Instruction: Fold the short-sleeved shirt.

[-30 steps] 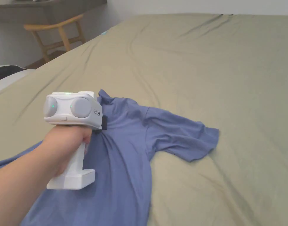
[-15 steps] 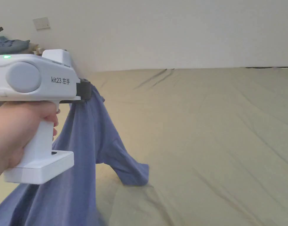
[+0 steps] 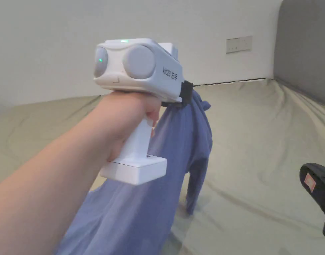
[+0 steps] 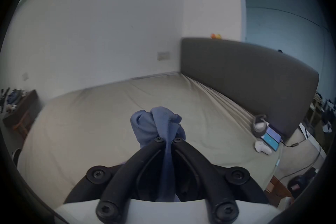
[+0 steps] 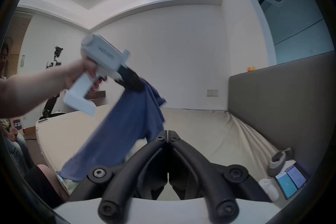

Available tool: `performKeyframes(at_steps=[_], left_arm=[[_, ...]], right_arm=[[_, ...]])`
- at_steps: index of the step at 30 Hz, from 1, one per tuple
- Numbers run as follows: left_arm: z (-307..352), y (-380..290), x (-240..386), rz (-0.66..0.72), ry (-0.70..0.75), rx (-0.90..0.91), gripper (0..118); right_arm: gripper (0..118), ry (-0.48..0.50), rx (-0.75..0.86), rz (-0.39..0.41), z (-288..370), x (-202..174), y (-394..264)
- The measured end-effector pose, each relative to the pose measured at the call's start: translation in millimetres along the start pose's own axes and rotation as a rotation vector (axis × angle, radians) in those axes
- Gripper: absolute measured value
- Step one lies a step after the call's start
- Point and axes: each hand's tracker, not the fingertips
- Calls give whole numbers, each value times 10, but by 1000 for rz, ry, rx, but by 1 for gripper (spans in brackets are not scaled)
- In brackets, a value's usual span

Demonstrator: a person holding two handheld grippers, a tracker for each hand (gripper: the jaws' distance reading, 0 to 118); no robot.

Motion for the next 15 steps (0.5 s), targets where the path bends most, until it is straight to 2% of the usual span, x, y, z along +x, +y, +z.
performKeyframes(at_steps=[4, 9, 14, 15], left_arm=[[-954, -503, 696, -6, -117, -159, 0], [-1836, -1282, 1217, -108, -122, -347, 0], [-2046, -1640, 1331, -149, -123, -381, 0], [-2021, -1643, 1293, -138, -128, -369, 5]], right_arm=[[0, -48, -36, -15, 115, 160, -165], [0, -78, -96, -26, 159, 261, -367], [0, -79, -121, -32, 129, 287, -465], [0, -71, -131, -39, 116, 290, -475]])
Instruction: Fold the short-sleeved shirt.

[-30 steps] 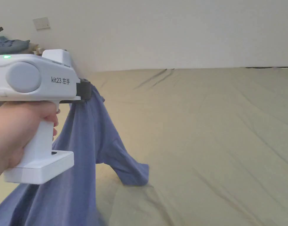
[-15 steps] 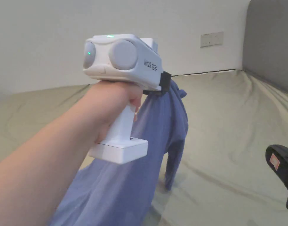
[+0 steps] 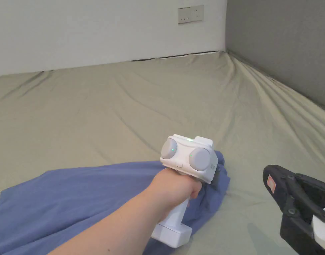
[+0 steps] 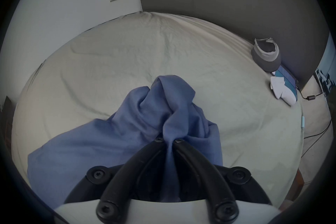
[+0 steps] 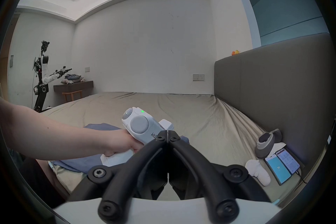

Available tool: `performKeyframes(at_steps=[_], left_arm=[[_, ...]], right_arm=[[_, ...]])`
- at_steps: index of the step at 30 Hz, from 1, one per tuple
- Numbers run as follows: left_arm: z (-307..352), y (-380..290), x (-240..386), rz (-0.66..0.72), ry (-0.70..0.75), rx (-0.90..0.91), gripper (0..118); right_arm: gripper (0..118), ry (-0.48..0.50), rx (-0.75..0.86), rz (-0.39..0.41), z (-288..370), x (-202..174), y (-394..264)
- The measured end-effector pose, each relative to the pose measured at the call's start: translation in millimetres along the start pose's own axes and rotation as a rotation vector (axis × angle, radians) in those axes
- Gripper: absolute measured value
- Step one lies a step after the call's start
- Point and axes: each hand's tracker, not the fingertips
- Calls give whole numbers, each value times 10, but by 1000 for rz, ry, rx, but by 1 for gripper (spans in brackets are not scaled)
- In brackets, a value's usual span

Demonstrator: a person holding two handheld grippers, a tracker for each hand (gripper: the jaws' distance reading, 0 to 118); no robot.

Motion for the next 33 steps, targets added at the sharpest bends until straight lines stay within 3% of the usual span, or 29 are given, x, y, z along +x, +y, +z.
performKeyframes(at_steps=[1, 2, 3, 4, 8, 10, 11, 12, 13, 14, 16, 18, 20, 23, 29, 31, 33], left_arm=[[58, -7, -48, 27, -16, 48, 20], [127, -10, -100, 43, -23, 79, 63], [259, -26, -179, 61, -26, 129, 95], [449, -47, -260, 77, -19, 178, 112], [1494, -364, -690, 164, 0, 423, 114], [2111, -719, -919, 205, 93, 567, 109], [2379, -917, -1025, 214, 141, 608, 86], [2651, -1172, -1118, 221, 191, 661, 51], [2869, -1419, -1196, 214, 242, 702, 10], [3033, -1653, -1257, 212, 316, 724, 0], [3242, -2147, -1377, 207, 426, 682, 0], [3391, -2540, -1507, 205, 391, 622, 0], [3435, -2849, -1560, 220, 479, 563, 0], [3370, -3118, -1690, 281, 469, 500, 0], [2912, -2983, -2060, 373, 460, 417, 0], [2613, -2775, -2338, 392, 469, 399, 0], [2331, -2541, -2705, 445, 522, 390, 0]], right_arm=[[0, -3, -6, -5, -11, -4, 0], [0, -5, -7, -2, -19, -11, -2], [0, -4, -6, -2, -31, -18, 0], [0, -2, -8, -3, -44, -27, 5], [0, 13, 5, 0, -112, -116, 54], [0, 28, 18, 11, -172, -188, 86], [0, 36, 25, 18, -204, -224, 91], [0, 47, 44, 27, -242, -260, 103], [0, 56, 45, 14, -292, -281, 105], [0, 55, 28, -24, -344, -302, 81], [0, 43, 44, -2, -431, -375, 43], [0, 40, 36, 24, -521, -425, 11], [0, 42, 10, 35, -576, -475, -45], [0, 48, -23, 70, -628, -516, -129], [0, 63, -75, 110, -803, -543, -154], [0, 45, -55, 163, -917, -542, -133], [0, 31, -84, 133, -1046, -471, -170]])
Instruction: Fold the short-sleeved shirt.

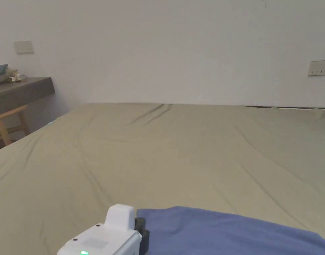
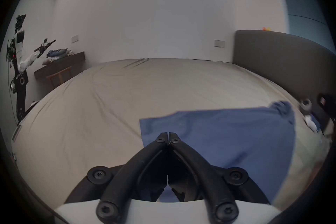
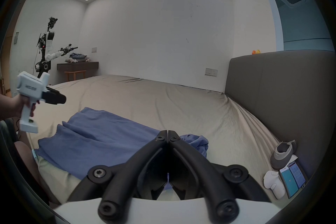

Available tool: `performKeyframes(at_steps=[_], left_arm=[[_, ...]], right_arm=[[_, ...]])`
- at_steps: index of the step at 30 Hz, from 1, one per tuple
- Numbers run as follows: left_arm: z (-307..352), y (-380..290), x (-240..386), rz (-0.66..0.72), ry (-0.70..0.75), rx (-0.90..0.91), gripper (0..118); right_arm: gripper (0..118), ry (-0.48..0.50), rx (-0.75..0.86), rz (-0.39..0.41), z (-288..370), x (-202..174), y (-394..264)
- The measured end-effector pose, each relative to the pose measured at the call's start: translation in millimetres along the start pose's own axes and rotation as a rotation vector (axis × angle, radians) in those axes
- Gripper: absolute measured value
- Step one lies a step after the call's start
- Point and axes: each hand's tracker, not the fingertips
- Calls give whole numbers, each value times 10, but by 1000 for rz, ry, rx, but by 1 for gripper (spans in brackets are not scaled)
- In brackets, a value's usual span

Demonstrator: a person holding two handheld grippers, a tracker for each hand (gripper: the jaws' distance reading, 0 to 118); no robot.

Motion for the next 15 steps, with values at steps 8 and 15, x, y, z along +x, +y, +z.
performKeyframes(at_steps=[8, 15], left_arm=[[-1538, 222, -269, 172, 98, -271, 104], [-1668, 95, -77, 9, 136, -283, 56]], right_arm=[[0, -1, -45, -35, -289, 6, -91], [0, 3, -77, -22, -352, 20, -192]])
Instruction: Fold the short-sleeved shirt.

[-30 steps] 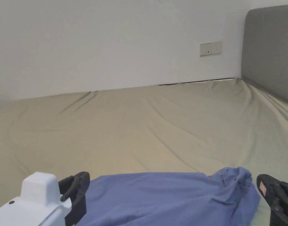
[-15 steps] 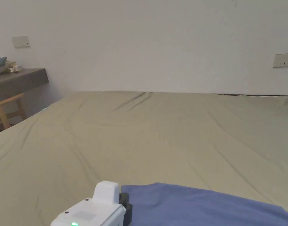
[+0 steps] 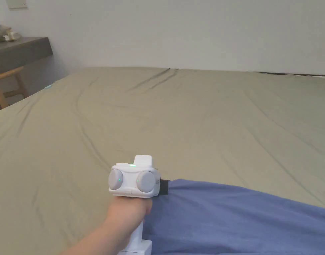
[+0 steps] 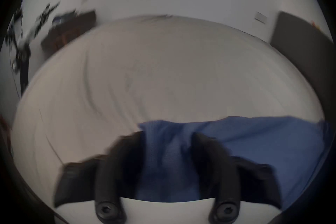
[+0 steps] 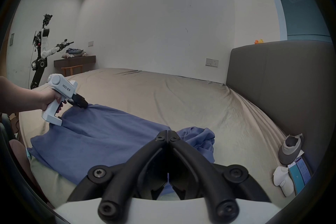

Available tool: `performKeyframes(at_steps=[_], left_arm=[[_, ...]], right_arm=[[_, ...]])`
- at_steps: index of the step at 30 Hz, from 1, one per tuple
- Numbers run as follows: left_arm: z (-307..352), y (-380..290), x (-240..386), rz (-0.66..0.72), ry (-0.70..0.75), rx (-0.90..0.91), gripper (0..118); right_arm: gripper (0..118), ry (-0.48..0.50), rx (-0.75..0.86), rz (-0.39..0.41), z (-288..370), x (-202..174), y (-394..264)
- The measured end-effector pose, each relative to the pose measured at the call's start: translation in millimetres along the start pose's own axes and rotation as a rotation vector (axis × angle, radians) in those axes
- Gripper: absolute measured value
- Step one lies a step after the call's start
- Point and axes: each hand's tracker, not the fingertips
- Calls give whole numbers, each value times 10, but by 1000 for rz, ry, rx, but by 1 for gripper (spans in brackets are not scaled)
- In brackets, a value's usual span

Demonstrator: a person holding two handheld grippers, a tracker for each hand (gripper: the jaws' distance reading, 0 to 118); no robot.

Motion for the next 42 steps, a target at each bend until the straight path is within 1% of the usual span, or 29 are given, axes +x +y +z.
performKeyframes(at_steps=[1, 2, 4, 5, 7, 8, 11, 12, 13, 14, 15, 16, 17, 18, 20, 21, 22, 23, 24, 25, 27, 29, 30, 31, 33, 36, 38, 40, 42], left_arm=[[66, -25, 60, 5, -51, 19, 23], [108, -30, 111, 9, -34, -4, 0], [172, -67, 112, 6, -37, -14, 0], [272, -79, 107, 16, -42, 35, 0], [436, -65, 73, 24, -45, 68, 0], [540, -18, 13, 70, -76, 104, 0], [863, 70, -58, 75, -111, 177, 0], [975, 88, -66, 59, -112, 214, 0], [1114, 111, -60, 72, -106, 254, 0], [1198, 131, -76, 72, -120, 253, 0], [1266, 145, -89, 79, -130, 257, 0], [1301, 176, -103, 84, -140, 244, 0], [1356, 198, -95, 94, -142, 244, 0], [1393, 207, -102, 98, -144, 245, 0], [1424, 204, -85, 86, -135, 244, 0], [1411, 223, -88, 86, -131, 246, 0], [1414, 219, -87, 87, -127, 245, 0], [1408, 216, -89, 86, -130, 233, 0], [1409, 207, -88, 86, -132, 226, 0], [1416, 198, -71, 85, -131, 221, 0], [1420, 162, -53, 59, -134, 208, 0], [1431, 140, -52, 40, -129, 210, 0], [1471, 129, -69, 40, -126, 219, 0], [1546, 121, -103, 66, -109, 275, 0], [1707, 146, -203, 106, -97, 351, 0], [1952, 271, -377, 122, -121, 327, 0], [2178, 365, -527, 123, -92, 376, 0], [2414, 463, -689, 149, -95, 411, 0], [2617, 574, -831, 149, -58, 436, 0]], right_arm=[[0, -3, -3, -6, 2, 19, -4], [0, -5, -7, -18, 11, 42, -6], [0, -15, -11, -38, 23, 101, -18], [0, -31, -10, -39, 42, 134, -28], [0, -71, -1, -15, 76, 214, -46], [0, -94, 8, 13, 89, 277, -44], [2, -122, -89, -46, 13, 520, -152], [16, -152, -144, -93, -40, 612, -218], [41, -194, -194, -122, -105, 663, -257], [72, -191, -222, -84, -206, 724, -256], [83, -141, -318, -124, -307, 789, -337], [90, -144, -326, -98, -402, 842, -379], [93, -156, -340, -105, -502, 883, -438], [93, -175, -346, -123, -597, 905, -478], [92, -81, -412, -164, -830, 958, -552], [88, -62, -449, -198, -930, 973, -589], [80, -40, -476, -234, -1001, 978, -619], [63, -23, -481, -261, -1052, 968, -636], [50, 8, -466, -273, -1079, 944, -647], [43, 44, -460, -274, -1096, 917, -652], [13, 37, -453, -218, -1100, 826, -613], [11, 62, -432, -244, -1084, 840, -577], [10, 50, -411, -278, -1049, 832, -552], [8, 40, -393, -284, -995, 839, -511], [7, 36, -335, -239, -856, 846, -389], [6, 62, -302, -229, -610, 915, -101], [6, 44, -239, -176, -414, 921, 174], [6, 33, -183, -153, -239, 932, 447], [6, -24, -133, -132, -95, 931, 718]])
